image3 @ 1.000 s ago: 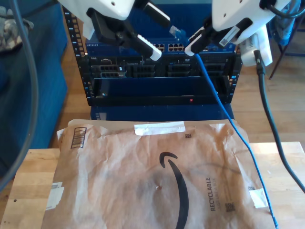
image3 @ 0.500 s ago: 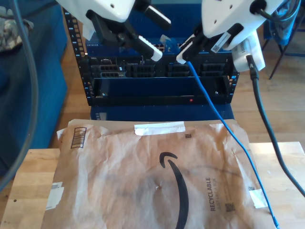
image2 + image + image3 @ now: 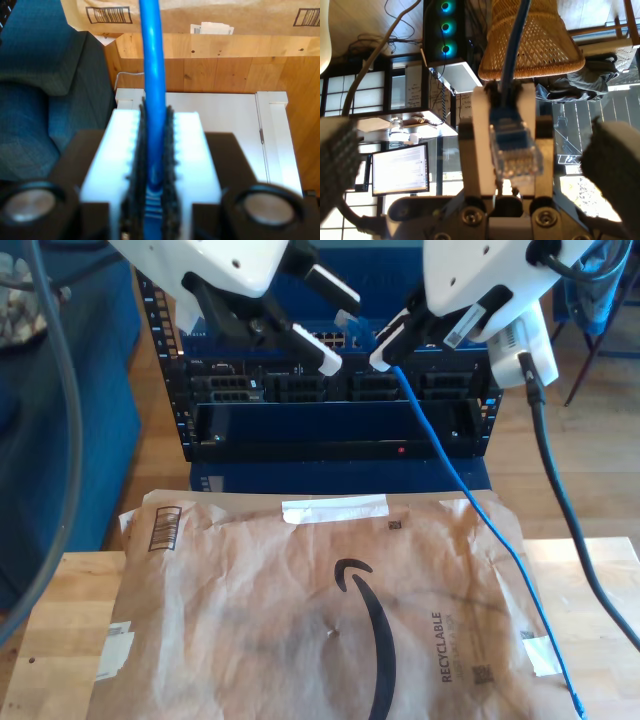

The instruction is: Grab the cable and plug it in

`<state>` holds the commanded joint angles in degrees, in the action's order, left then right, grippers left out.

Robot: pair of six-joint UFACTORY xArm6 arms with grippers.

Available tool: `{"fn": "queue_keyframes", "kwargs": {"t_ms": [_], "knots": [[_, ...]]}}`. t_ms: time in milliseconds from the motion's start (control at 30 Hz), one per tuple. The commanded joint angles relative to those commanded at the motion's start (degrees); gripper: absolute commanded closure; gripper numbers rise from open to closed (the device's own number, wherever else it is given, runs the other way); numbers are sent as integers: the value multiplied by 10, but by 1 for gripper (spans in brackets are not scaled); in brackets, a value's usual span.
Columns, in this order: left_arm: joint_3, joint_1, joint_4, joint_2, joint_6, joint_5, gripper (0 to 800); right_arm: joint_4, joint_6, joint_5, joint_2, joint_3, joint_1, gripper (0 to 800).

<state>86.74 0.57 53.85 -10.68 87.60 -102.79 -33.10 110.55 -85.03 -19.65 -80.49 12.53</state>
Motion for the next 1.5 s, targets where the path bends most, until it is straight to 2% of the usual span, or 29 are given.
{"fn": "queue_keyframes", "kwargs": {"t_ms": [133, 367, 600, 667, 700, 767, 1033, 1133, 1300, 1333, 1367, 1400, 1433, 1467, 1500], "knots": [[2, 0, -2, -1, 0, 2, 230, 0, -1, 0, 0, 0, 0, 796], [1, -1, -2, -1, 2, 4, 394, 0, 0, 0, 0, 0, 0, 796], [1, -2, -2, -1, 2, 6, 455, 0, 0, 0, 1, 0, 1, 796], [1, -2, -2, -1, 2, 6, 537, 0, 0, 0, 1, 0, 1, 796], [1, -2, -1, -1, 2, 7, 538, 0, 0, 0, 1, 0, 1, 796], [1, -2, -1, -1, 2, 6, 602, 0, 0, 0, 1, 0, 1, 796], [1, -2, -1, -1, 3, 6, 686, 0, 0, 0, 1, -2, 2, 796], [1, -2, -1, -1, 3, 6, 755, 0, 0, 0, 1, -2, 2, 796], [1, -2, -1, -2, 4, 5, 779, 0, 0, 0, 1, -1, 2, 796], [1, -2, -2, -2, 4, 5, 780, 0, -1, 1, 1, -1, 2, 778], [1, -2, -2, -2, 4, 4, 786, 0, -1, 1, 1, -1, 2, 699], [1, -2, -2, -2, 4, 4, 789, 0, -1, 2, 1, 0, 2, 508], [1, -2, -2, -2, 4, 4, 791, -1, -2, 3, 0, 1, 2, 386], [1, -3, -2, -2, 5, 4, 793, 0, -3, 5, 0, 1, 1, 360], [1, -3, -2, -2, 6, 4, 794, 0, -4, 7, -1, 0, 1, 274]]}}
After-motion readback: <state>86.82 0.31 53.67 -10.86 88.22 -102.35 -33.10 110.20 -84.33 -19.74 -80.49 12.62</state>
